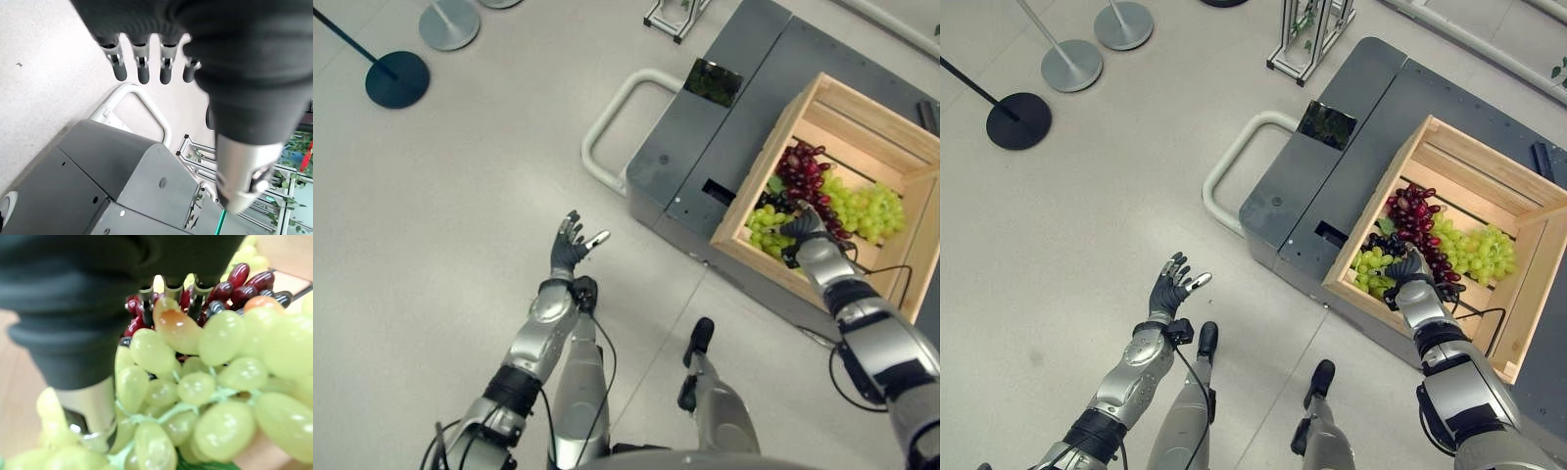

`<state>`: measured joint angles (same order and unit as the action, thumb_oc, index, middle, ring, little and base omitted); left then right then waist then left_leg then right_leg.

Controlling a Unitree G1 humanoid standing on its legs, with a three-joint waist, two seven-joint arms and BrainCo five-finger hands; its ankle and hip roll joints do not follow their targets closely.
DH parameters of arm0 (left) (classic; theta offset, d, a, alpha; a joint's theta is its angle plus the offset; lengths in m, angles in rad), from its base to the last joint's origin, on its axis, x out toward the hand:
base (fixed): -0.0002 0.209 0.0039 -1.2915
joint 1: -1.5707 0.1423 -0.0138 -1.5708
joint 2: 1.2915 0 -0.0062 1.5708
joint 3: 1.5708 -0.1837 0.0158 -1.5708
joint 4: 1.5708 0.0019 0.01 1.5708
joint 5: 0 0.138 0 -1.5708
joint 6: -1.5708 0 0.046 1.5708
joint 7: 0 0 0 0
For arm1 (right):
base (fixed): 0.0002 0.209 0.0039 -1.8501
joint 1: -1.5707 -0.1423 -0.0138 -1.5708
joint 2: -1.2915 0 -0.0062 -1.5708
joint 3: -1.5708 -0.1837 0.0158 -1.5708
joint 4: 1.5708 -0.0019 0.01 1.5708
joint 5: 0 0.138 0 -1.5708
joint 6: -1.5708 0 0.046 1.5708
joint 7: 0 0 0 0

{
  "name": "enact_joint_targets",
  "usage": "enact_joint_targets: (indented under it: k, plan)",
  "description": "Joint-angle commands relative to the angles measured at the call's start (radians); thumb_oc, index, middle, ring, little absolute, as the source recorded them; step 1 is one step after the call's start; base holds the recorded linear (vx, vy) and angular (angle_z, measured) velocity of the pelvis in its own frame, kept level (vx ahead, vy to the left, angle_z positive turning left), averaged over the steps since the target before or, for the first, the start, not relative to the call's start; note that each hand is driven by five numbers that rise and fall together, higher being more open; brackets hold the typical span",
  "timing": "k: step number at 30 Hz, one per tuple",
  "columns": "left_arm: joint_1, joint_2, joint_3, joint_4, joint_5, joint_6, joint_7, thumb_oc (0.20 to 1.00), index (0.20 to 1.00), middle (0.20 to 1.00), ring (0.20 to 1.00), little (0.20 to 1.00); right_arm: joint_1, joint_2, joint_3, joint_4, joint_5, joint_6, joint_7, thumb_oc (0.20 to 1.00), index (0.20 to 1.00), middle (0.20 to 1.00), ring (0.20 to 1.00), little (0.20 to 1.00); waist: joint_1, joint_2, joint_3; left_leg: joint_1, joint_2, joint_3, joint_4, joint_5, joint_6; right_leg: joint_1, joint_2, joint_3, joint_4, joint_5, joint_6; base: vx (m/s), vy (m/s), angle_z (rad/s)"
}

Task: Pick up the fruits from the basket on one side to the basket on the other side

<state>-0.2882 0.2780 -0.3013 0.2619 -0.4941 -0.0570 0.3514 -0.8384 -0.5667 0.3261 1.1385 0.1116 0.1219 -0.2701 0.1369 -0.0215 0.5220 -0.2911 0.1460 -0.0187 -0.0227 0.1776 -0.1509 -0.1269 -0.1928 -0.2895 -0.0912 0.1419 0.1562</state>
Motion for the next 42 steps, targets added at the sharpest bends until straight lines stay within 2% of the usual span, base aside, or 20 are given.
enact_joint_targets:
  k: [1,10,16,17,20,23,27,28,30,42]
  plan:
    - [-0.02,-0.009,-0.029,-0.033,-0.013,-0.051,0.016,1.0,1.0,1.0,1.0,1.0,-0.091,-0.1,0.024,0.035,0.036,-0.01,-0.053,1.0,1.0,1.0,1.0,1.0,0.008,-0.013,-0.002,-0.052,-0.013,0.004,0.065,-0.076,-0.008,-0.03,-0.074,0.034,0.165,-0.2,0.052,0.0,0.0,0.0]
    - [-0.029,-0.013,-0.055,-0.038,-0.016,-0.056,0.028,1.0,1.0,1.0,1.0,1.0,-0.129,-0.12,0.033,0.083,0.032,-0.007,-0.074,1.0,1.0,1.0,1.0,1.0,0.004,-0.009,-0.002,-0.072,-0.018,0.004,0.07,-0.075,-0.009,-0.046,-0.077,0.037,0.167,-0.199,0.051,0.0,0.005,0.01]
    - [-0.039,-0.006,-0.047,-0.032,-0.019,-0.062,0.029,1.0,1.0,1.0,1.0,1.0,-0.144,-0.12,0.085,0.076,0.002,-0.008,-0.028,1.0,1.0,1.0,1.0,1.0,-0.001,-0.012,-0.002,-0.076,-0.019,0.006,0.071,-0.074,-0.008,-0.054,-0.078,0.039,0.167,-0.196,0.051,0.0,0.002,0.01]
    - [-0.037,0.002,-0.035,-0.03,-0.011,-0.06,0.02,1.0,1.0,1.0,1.0,1.0,-0.156,-0.149,0.147,0.05,-0.043,-0.004,0.052,1.0,1.0,1.0,1.0,1.0,-0.004,-0.022,-0.002,-0.077,-0.016,0.006,0.071,-0.073,-0.009,-0.056,-0.076,0.04,0.168,-0.195,0.052,0.0,0.0,0.0]
    - [-0.03,0.01,-0.021,-0.028,-0.005,-0.055,0.014,1.0,1.0,1.0,1.0,1.0,-0.18,-0.198,0.208,-0.017,-0.068,-0.003,0.089,1.0,1.0,1.0,1.0,1.0,-0.012,-0.038,-0.002,-0.077,-0.013,0.007,0.07,-0.071,-0.01,-0.06,-0.075,0.041,0.172,-0.194,0.052,0.0,0.0,0.0]
    - [-0.015,0.017,0.001,-0.032,-0.005,-0.047,0.007,1.0,1.0,1.0,1.0,1.0,-0.159,-0.279,0.243,-0.197,-0.048,-0.02,0.12,1.0,1.0,1.0,1.0,1.0,-0.025,-0.065,-0.002,-0.077,-0.007,0.008,0.069,-0.072,-0.011,-0.063,-0.073,0.042,0.173,-0.194,0.054,0.0,0.0,0.0]
    - [0.0,0.03,0.022,-0.043,-0.005,-0.042,-0.003,1.0,1.0,1.0,1.0,1.0,-0.055,-0.395,0.219,-0.449,0.029,-0.046,0.161,1.0,1.0,1.0,1.0,1.0,-0.037,-0.091,-0.002,-0.079,0.001,0.009,0.067,-0.072,-0.014,-0.064,-0.068,0.042,0.172,-0.196,0.054,0.0,0.0,0.0]
    - [0.0,0.03,0.022,-0.043,-0.005,-0.042,-0.003,1.0,1.0,1.0,1.0,1.0,-0.055,-0.395,0.219,-0.449,0.029,-0.046,0.161,1.0,1.0,1.0,1.0,1.0,-0.037,-0.091,-0.002,-0.079,0.001,0.009,0.067,-0.072,-0.014,-0.064,-0.068,0.042,0.172,-0.196,0.054,0.0,0.0,0.0]
    - [0.003,0.043,0.026,-0.046,-0.006,-0.043,-0.021,1.0,1.0,1.0,1.0,1.0,0.031,-0.47,0.184,-0.569,0.087,-0.068,0.209,1.0,1.0,1.0,1.0,1.0,-0.043,-0.102,-0.002,-0.077,0.003,0.01,0.064,-0.07,-0.015,-0.059,-0.068,0.038,0.17,-0.196,0.055,0.0,0.0,0.0]
    - [-0.008,0.082,0.017,-0.058,-0.025,-0.05,-0.057,1.0,1.0,1.0,1.0,1.0,0.076,-0.674,0.17,-0.729,0.242,-0.096,0.294,1.0,1.0,1.0,1.0,1.0,-0.057,-0.125,-0.002,-0.059,0.013,0.021,0.06,-0.072,-0.023,-0.042,-0.066,0.041,0.163,-0.197,0.055,0.0,-0.001,0.0]
